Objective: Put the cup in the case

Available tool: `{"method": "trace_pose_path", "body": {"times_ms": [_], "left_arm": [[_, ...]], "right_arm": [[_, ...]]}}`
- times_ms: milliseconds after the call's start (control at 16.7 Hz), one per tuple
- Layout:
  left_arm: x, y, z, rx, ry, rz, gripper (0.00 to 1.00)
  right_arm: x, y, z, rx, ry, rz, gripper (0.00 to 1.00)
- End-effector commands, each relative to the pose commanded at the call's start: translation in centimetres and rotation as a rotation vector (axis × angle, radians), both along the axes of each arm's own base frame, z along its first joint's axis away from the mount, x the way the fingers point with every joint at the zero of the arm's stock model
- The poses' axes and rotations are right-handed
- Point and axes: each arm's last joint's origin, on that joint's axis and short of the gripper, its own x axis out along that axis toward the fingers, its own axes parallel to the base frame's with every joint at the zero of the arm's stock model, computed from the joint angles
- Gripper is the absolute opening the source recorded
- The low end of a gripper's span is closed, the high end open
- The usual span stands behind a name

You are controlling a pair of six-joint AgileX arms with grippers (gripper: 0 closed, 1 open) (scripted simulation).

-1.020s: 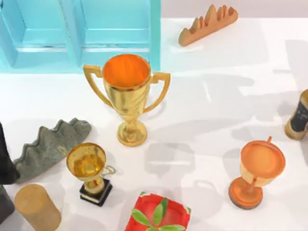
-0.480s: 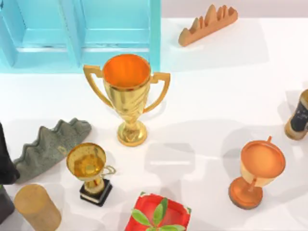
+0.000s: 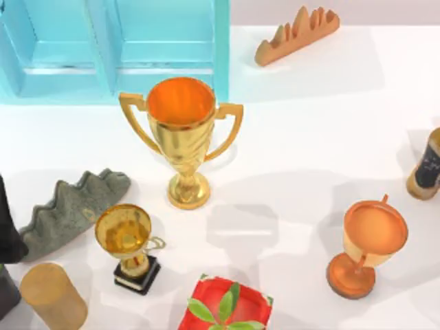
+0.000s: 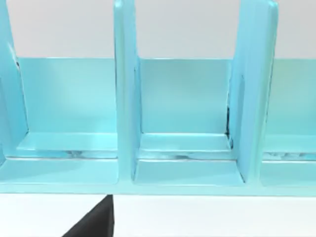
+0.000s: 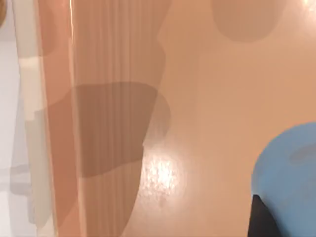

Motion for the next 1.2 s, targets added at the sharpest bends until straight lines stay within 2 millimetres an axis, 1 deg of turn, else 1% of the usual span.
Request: {"method": "trace_pose_path", "body": {"times_ms": [300,360,600,1200], "left_arm": [[0.0,0.0,0.0,0.000,0.000,0.000,1.00],[0.0,0.0,0.0,0.000,0.000,0.000,1.00],[0.0,0.0,0.0,0.000,0.000,0.000,1.00],[0.0,0.0,0.0,0.000,0.000,0.000,1.00]], "right_arm": [[0.2,-0.6,-4.1,0.001,-0.003,-0.003,0.00],[0.1,-0.6,-4.5,0.002,-0.002,-0.003,0.00],[0.1,-0.6,-4.6,0.002,-0.002,-0.003,0.00],[0.1,-0.6,-4.6,0.002,-0.002,-0.003,0.75]]}}
